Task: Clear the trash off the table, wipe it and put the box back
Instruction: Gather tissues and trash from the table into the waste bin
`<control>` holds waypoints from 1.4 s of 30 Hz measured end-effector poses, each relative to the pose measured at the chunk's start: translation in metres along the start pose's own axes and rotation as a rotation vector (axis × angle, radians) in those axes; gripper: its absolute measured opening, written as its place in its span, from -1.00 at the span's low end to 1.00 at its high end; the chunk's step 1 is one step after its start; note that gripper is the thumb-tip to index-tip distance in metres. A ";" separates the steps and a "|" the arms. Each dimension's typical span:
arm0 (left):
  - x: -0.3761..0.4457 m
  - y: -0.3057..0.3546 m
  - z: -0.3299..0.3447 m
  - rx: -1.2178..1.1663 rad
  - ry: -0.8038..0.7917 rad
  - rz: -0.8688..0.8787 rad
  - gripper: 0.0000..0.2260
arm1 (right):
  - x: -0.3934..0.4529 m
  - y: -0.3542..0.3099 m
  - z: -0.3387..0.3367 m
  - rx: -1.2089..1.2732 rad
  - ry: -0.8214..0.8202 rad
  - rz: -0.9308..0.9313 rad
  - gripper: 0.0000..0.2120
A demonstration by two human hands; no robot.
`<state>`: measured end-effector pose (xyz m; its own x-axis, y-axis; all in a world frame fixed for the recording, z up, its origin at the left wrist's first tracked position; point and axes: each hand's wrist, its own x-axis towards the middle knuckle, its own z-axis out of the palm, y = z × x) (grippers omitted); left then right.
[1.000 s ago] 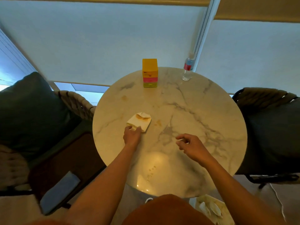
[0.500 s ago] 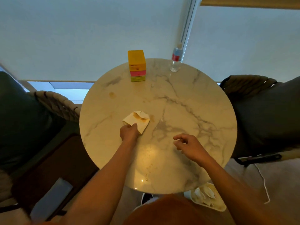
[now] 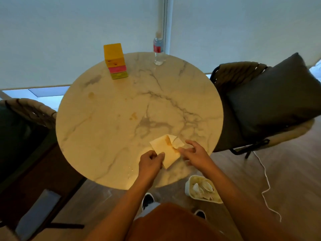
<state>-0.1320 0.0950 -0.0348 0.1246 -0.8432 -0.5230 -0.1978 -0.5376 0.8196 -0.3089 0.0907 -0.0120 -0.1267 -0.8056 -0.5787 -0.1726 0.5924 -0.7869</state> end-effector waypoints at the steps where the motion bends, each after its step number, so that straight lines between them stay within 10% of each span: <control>1: -0.010 -0.001 0.011 0.018 -0.031 0.004 -0.75 | -0.004 0.006 -0.011 0.033 -0.008 0.027 -0.49; 23: -0.106 -0.063 0.194 0.298 -0.199 -0.064 -0.82 | -0.012 0.211 -0.200 0.202 0.044 0.288 -0.63; 42: 0.057 -0.203 0.287 0.356 -0.191 -0.175 -0.91 | 0.183 0.457 -0.159 0.228 0.115 0.555 -0.51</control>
<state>-0.3635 0.1562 -0.2976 0.0104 -0.7060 -0.7081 -0.5165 -0.6101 0.6008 -0.5658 0.2140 -0.4435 -0.2444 -0.3641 -0.8987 0.1614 0.8986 -0.4080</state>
